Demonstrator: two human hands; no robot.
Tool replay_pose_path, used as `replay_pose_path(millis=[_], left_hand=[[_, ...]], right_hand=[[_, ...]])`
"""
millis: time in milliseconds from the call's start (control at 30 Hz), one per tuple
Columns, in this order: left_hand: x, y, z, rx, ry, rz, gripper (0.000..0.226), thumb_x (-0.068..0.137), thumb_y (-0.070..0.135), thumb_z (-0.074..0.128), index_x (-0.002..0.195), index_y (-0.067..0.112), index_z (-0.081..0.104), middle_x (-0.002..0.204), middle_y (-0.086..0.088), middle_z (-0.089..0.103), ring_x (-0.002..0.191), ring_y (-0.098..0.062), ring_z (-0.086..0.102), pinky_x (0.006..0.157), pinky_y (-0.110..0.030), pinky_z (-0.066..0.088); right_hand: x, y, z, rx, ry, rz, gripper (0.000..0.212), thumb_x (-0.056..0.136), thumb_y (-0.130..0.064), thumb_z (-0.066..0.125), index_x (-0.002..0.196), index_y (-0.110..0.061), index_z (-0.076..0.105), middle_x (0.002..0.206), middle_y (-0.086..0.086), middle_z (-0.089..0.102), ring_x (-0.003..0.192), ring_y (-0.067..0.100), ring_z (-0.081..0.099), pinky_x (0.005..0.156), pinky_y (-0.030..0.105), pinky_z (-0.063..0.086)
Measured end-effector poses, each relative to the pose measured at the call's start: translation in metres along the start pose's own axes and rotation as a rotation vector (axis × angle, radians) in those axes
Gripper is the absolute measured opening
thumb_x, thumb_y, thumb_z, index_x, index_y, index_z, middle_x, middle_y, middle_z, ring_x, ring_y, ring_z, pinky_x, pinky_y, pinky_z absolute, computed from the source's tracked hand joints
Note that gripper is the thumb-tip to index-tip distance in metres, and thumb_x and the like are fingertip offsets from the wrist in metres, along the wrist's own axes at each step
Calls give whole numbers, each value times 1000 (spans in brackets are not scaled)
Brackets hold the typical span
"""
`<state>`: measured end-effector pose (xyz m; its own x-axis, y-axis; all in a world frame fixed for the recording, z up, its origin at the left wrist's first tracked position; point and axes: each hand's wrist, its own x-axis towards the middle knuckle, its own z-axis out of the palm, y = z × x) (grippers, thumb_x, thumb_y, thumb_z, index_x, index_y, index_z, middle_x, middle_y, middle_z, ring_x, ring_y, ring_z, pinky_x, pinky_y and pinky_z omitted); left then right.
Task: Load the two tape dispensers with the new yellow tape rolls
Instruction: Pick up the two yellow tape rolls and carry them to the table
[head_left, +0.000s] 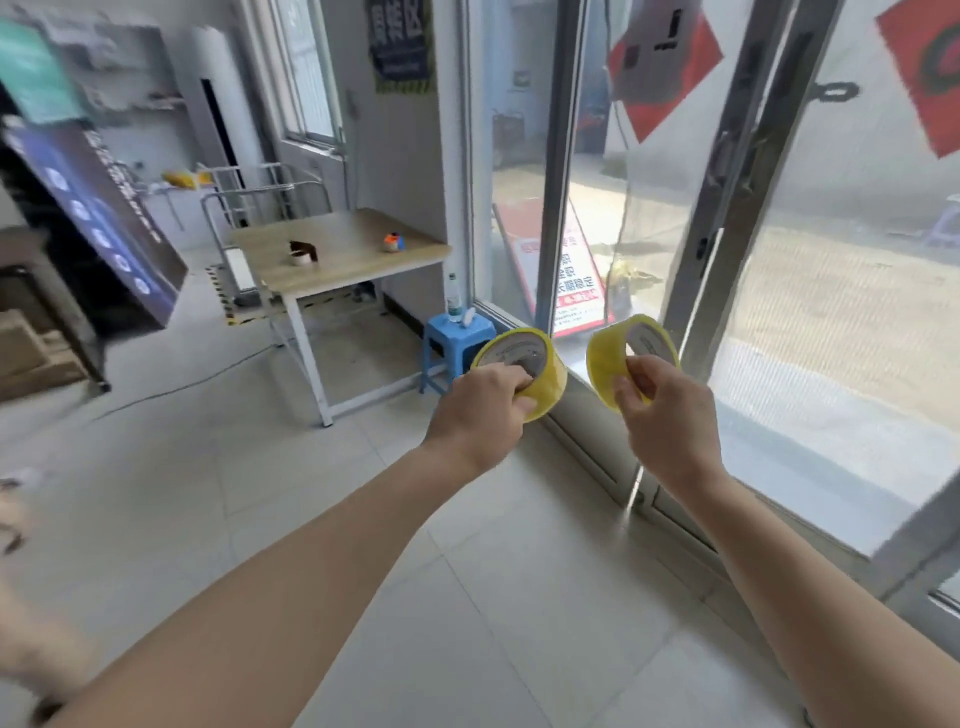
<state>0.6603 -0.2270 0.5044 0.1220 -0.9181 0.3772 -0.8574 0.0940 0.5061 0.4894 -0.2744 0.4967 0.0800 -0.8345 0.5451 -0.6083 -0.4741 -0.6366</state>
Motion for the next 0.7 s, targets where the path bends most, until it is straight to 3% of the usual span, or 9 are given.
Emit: replay_pose_path(millis=[300, 400, 700], left_hand=[[51, -63, -44, 159, 188, -206, 14, 84, 20, 57, 92, 14, 67, 92, -9, 67, 85, -32, 59, 71, -38, 47], [79, -74, -47, 190, 256, -267, 14, 83, 19, 58, 91, 13, 67, 91, -9, 69, 84, -31, 60, 72, -38, 48], [153, -106, -46, 227, 415, -394, 15, 82, 17, 60, 94, 12, 68, 97, -10, 71, 90, -30, 62, 79, -41, 51]], right_hand=[[93, -33, 97, 185, -139, -187, 14, 88, -12, 57, 86, -3, 67, 79, 15, 71, 76, 35, 63, 69, 38, 49], [128, -29, 120, 227, -170, -238, 14, 88, -13, 57, 84, -3, 66, 78, 13, 70, 75, 33, 61, 64, 33, 41], [218, -18, 181, 318, -288, -318, 16, 89, -13, 56, 92, -6, 69, 87, 13, 72, 85, 33, 63, 74, 38, 48]])
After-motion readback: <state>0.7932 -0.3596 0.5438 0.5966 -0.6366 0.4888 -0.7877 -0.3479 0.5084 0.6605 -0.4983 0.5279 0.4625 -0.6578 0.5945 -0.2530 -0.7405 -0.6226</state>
